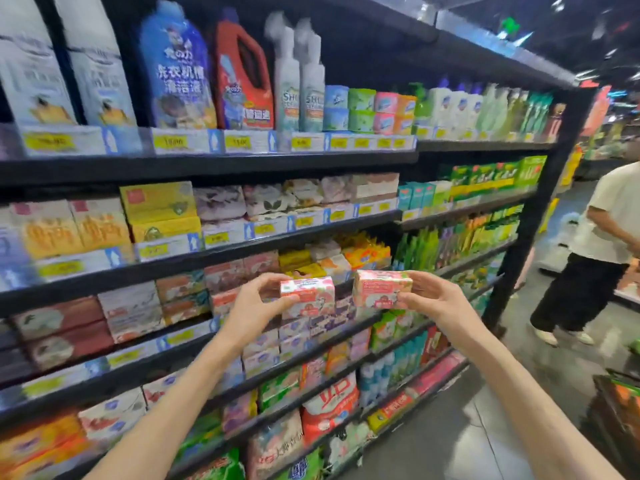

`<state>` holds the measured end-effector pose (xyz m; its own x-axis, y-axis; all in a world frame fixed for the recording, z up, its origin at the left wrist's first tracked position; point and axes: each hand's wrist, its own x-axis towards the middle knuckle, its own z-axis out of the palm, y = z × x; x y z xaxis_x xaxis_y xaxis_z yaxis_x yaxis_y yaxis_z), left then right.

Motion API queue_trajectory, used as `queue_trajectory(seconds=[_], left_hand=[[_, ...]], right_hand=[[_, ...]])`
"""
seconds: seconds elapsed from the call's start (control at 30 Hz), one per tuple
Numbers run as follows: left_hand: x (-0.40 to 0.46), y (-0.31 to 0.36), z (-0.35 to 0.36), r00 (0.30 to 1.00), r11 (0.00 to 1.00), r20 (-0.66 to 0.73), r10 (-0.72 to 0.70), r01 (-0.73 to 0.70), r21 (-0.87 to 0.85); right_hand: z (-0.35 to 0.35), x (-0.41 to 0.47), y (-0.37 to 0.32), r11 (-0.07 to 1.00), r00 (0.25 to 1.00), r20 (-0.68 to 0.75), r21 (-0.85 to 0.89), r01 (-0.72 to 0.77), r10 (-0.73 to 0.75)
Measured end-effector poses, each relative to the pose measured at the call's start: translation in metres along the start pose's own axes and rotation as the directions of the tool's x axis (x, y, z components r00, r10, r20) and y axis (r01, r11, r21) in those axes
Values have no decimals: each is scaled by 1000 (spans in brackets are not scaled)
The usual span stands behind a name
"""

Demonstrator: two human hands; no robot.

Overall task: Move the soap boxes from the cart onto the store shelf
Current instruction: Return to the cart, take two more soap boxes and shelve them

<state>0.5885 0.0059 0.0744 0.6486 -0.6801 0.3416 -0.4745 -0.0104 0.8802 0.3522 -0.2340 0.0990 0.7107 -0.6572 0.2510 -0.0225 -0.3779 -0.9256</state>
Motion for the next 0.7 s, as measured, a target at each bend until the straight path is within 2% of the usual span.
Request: queue_trajectory(seconds=[0.17, 0.37, 0.53, 0.7], left_hand=[[28, -29, -28, 986, 994, -146, -86, 94, 53], [32, -53, -59, 928, 965, -315, -198, 242, 106], [32, -70, -71, 850, 920, -439, -291, 374, 115], [44, -78, -68, 808, 903, -511, -292, 409, 131]], right_hand=[[51, 82, 17, 999, 988, 153, 39, 17, -23], [110, 145, 26, 996, 941, 330, 66, 54, -73], [142, 178, 36, 994, 898, 428, 72, 77, -101], [159, 200, 44, 994, 863, 493, 70, 82, -106]])
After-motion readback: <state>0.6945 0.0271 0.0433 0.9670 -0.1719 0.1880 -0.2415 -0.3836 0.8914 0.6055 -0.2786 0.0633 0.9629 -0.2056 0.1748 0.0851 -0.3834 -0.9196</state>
